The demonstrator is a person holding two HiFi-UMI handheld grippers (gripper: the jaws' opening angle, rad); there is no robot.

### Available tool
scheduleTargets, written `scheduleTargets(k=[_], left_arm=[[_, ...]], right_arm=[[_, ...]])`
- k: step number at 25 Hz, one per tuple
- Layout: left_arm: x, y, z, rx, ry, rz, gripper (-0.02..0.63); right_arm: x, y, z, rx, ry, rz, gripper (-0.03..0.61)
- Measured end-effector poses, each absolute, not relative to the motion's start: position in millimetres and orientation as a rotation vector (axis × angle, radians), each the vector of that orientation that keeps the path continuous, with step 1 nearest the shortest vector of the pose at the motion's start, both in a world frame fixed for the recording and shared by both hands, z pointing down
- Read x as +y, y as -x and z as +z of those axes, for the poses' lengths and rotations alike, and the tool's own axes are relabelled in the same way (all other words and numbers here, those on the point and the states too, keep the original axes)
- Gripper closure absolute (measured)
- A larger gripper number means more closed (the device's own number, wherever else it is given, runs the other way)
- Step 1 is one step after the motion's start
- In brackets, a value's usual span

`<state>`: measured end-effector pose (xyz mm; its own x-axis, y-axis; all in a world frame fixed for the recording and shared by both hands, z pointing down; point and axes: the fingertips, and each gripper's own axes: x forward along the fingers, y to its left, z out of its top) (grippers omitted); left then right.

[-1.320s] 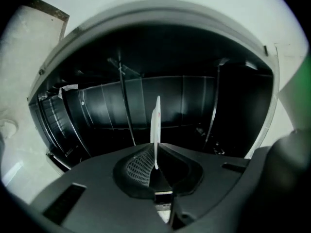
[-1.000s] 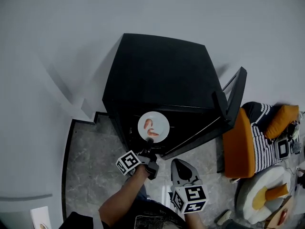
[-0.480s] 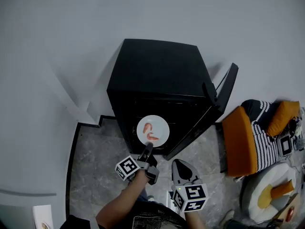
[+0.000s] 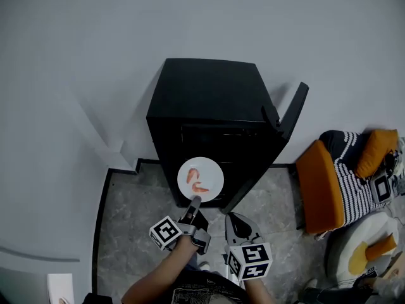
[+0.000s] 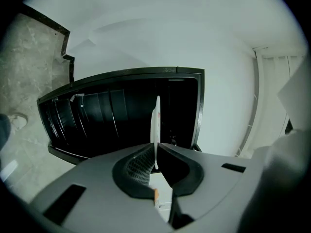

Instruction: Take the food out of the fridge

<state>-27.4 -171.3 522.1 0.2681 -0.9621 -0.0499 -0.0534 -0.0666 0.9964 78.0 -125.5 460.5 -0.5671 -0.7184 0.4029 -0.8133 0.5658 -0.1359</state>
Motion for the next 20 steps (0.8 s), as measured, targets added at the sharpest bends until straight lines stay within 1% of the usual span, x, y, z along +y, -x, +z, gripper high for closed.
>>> scheduleTargets(k=[2,7,20], left_arm=[[-163,26,505,-0.975,-1.420,-1.075,0.591],[-140,25,479,-0.952,-1.427,-1.096,0.591],[-116,21,462,-0.977,-1.422,-1.077,0.590]], right_arm=[[-121,-78,462,-2.505,-1.263,0.447,0.555],[-113,-75,458,-2.528,-1.269,0.453,0.557],[-107,-77,453,-2.551,-1.304,0.424,0.557]])
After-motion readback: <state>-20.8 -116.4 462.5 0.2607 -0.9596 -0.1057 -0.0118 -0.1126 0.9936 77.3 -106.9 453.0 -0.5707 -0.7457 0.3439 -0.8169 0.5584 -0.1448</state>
